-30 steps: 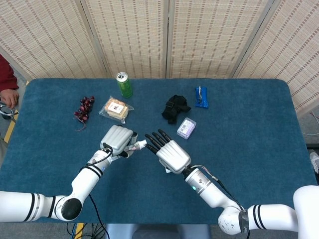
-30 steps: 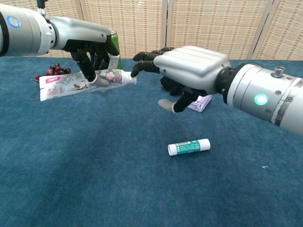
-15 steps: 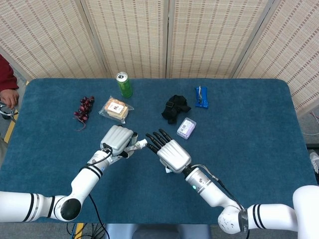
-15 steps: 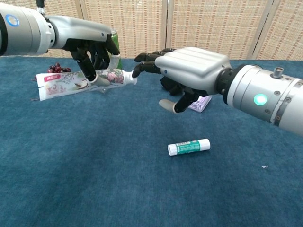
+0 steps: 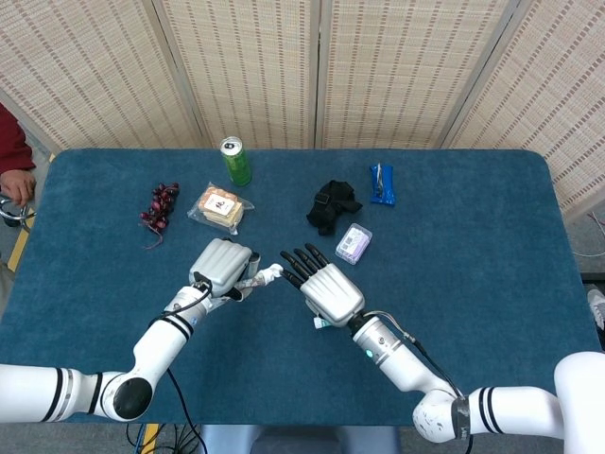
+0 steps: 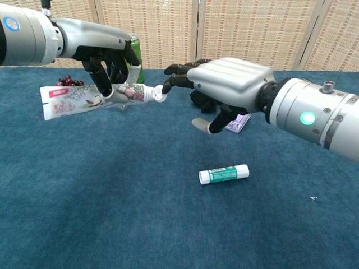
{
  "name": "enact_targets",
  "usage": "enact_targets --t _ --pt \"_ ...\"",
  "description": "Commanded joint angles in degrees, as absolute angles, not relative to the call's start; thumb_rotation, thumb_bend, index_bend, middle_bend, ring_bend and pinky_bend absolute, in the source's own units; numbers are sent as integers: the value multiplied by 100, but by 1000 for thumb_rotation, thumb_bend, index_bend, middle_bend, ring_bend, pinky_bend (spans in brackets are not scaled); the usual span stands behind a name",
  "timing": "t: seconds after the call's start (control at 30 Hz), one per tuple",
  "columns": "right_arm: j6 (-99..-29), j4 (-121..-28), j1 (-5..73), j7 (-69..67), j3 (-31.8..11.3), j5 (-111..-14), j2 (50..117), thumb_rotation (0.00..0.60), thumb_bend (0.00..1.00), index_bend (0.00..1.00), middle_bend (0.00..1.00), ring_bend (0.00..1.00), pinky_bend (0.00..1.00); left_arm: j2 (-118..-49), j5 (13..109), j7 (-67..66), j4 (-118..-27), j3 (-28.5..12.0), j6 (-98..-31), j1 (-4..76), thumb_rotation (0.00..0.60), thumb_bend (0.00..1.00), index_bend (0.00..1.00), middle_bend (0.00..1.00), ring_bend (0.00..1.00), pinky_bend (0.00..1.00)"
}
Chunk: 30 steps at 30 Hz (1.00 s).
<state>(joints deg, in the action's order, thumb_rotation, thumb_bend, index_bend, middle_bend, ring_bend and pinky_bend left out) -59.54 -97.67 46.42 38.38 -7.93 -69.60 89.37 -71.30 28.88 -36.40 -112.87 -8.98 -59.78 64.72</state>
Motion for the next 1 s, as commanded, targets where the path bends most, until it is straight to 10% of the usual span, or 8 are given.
enact_targets --t 0.03,1.0 --pt "-5959 -9763 4642 3841 -790 -6959 8936 600 350 184 0 0 0 -7118 2913 -3615 -11309 -908 -5989 6463 600 334 628 751 491 280" --pt "-6010 -9795 4571 3694 -725 -6973 8770 600 349 185 0 0 0 -6918 3320 -3531 -11521 -753 -5959 6321 600 337 624 748 490 280"
